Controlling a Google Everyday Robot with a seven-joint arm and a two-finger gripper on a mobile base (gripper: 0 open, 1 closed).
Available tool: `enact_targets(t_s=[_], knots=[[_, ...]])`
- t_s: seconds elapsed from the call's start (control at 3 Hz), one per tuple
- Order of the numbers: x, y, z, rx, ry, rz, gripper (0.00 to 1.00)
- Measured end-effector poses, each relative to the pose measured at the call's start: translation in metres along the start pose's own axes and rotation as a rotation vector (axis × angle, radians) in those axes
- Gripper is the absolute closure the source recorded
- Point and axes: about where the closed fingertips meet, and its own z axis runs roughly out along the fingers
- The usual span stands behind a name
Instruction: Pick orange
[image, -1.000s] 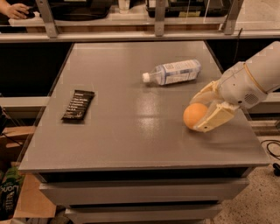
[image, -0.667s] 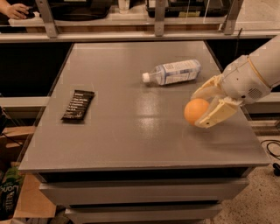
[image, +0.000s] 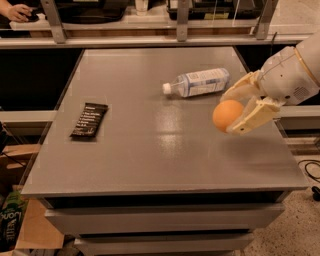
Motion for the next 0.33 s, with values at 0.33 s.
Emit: enact_targets(t_s=[0.33], knots=[[-0.0002,-0.0004,-0.0001,0.000,-0.001,-0.001,1.00]])
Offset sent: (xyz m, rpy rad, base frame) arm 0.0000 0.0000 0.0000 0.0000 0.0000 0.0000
